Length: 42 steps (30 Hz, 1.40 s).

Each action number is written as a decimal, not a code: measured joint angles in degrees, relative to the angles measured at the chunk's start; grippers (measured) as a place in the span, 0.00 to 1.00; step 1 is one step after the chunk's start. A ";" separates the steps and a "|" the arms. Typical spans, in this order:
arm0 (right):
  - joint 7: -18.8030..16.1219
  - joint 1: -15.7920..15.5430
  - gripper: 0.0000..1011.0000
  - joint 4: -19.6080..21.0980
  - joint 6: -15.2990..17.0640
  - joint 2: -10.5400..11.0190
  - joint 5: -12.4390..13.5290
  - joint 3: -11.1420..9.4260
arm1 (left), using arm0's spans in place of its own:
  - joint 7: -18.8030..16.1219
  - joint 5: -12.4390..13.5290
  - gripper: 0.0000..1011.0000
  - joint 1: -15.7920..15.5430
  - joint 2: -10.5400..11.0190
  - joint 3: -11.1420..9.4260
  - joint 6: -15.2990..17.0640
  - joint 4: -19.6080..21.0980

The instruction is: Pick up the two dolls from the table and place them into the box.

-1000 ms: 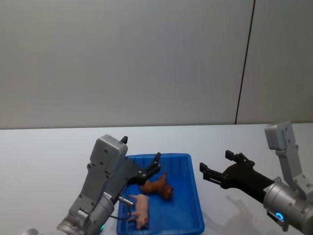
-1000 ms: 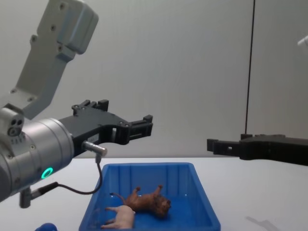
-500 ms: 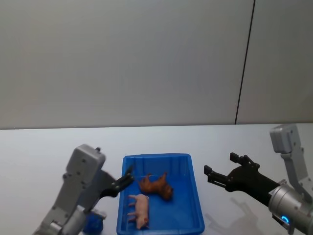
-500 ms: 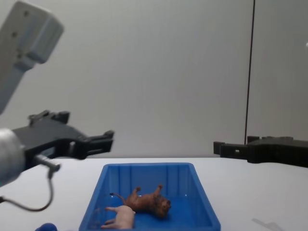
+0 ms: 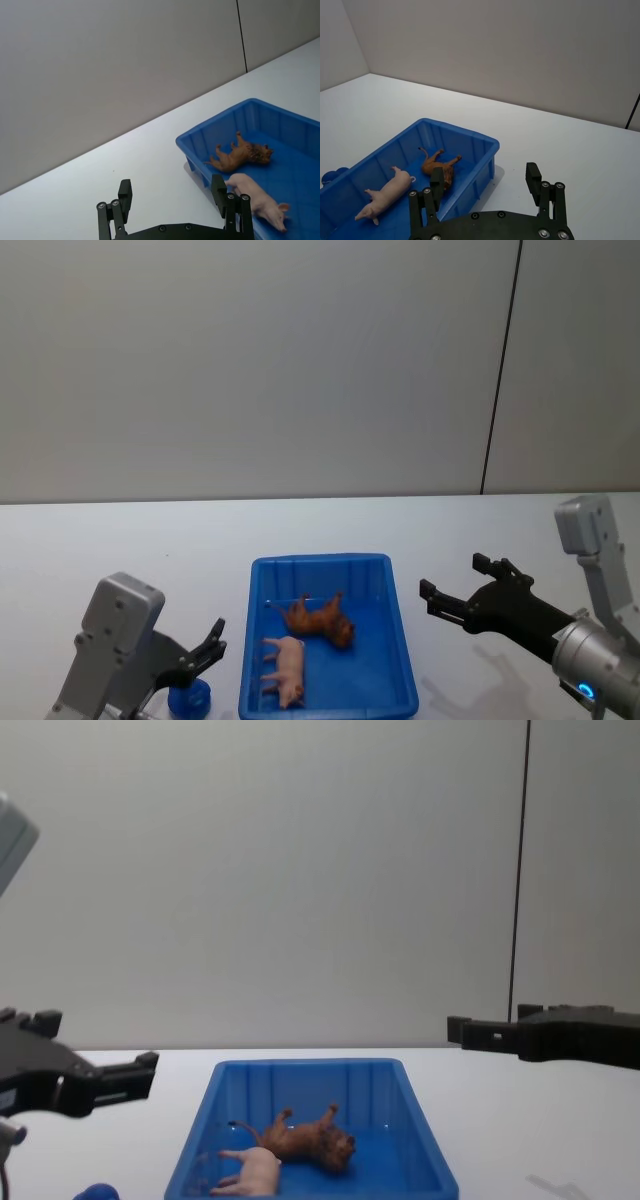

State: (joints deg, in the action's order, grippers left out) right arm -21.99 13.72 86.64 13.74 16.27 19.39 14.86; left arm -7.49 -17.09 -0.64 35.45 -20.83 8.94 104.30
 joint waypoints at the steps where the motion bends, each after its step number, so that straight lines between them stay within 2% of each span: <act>1: 0.00 -0.01 0.99 0.01 0.00 0.01 0.00 0.00 | -0.11 -0.25 0.99 0.17 0.08 0.04 0.05 0.00; 6: 0.00 -0.06 0.99 0.05 0.00 0.06 0.00 -0.03 | -0.25 -1.29 0.99 1.20 0.09 0.09 0.26 -0.51; 19: 0.00 -0.14 0.99 0.12 0.00 0.12 0.00 -0.03 | 0.79 -2.58 0.99 1.65 -1.84 -0.30 0.74 -3.87; 42: 0.00 -0.16 0.99 0.15 0.00 0.14 -0.01 -0.03 | 3.30 -3.68 0.99 0.01 -5.10 -0.17 1.19 -10.62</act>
State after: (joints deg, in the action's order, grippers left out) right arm -22.00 13.56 86.80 13.75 16.42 19.39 14.83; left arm -4.18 -20.77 -0.64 30.35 -20.99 10.14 93.68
